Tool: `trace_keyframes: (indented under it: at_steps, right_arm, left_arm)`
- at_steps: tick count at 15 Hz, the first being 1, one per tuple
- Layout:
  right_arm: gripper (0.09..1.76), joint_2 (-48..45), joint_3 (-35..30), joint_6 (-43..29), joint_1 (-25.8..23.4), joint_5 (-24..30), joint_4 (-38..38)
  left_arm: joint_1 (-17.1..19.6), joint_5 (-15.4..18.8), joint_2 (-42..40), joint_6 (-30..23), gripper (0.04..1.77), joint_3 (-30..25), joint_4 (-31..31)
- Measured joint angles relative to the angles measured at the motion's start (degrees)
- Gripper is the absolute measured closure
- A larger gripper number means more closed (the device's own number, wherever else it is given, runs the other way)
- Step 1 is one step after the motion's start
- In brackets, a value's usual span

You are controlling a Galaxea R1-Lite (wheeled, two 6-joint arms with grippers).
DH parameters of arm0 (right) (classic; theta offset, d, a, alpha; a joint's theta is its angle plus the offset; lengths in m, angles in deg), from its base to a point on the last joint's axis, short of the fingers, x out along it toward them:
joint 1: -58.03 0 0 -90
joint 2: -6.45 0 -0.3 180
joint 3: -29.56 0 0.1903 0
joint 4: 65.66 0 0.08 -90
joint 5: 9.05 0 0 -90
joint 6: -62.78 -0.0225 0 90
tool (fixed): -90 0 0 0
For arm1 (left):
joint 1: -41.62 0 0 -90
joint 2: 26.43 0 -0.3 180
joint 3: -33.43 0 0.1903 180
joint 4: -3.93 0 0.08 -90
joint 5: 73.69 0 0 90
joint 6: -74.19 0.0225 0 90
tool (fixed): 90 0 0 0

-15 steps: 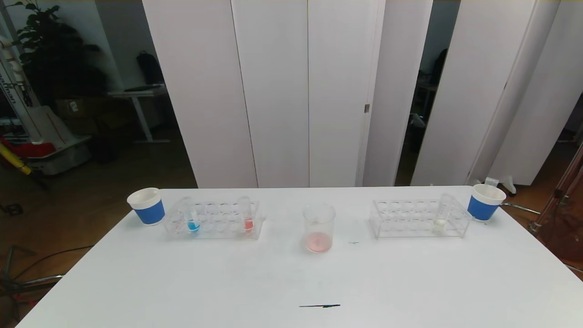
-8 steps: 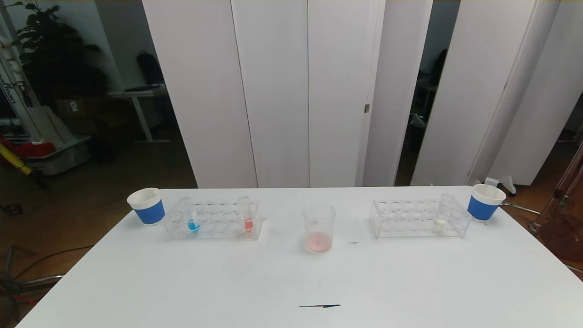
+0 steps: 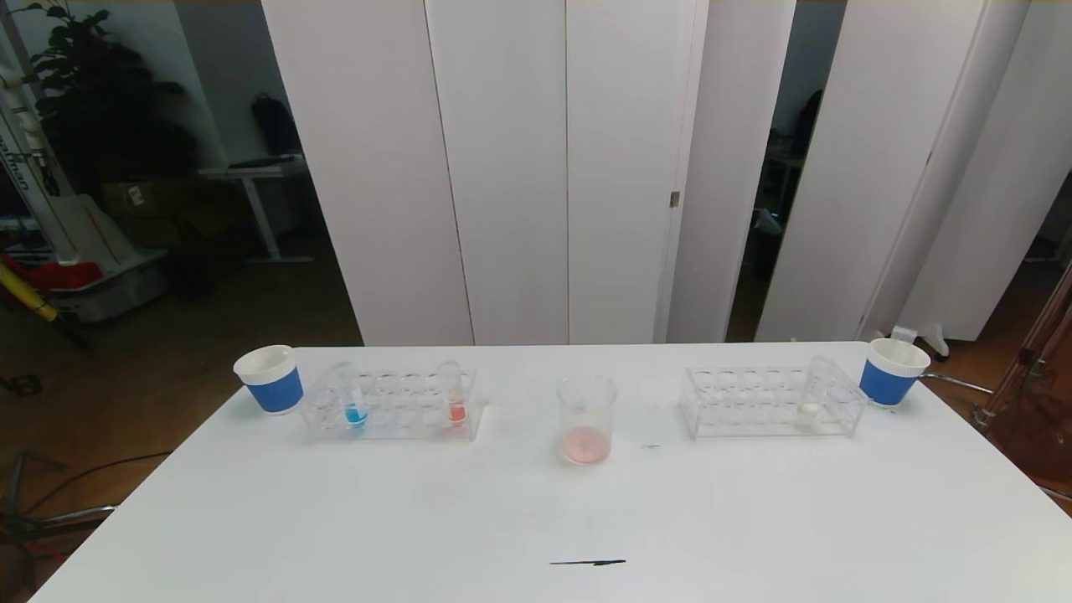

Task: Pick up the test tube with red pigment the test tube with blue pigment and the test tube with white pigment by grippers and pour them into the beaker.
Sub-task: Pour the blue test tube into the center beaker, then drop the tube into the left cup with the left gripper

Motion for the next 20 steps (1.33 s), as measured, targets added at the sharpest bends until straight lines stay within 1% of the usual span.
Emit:
trace_keyframes:
  at_steps: [18, 20]
  right_arm:
    - [0.10, 0.0, 0.0, 0.0, 0.0, 0.0, 0.0]
    - [0.10, 0.0, 0.0, 0.0, 0.0, 0.0, 0.0]
  left_arm:
    - [0.0, -0.1, 0.0, 0.1, 0.07, 0.0, -0.5]
    - [0.0, -0.1, 0.0, 0.1, 0.07, 1.2, -0.3]
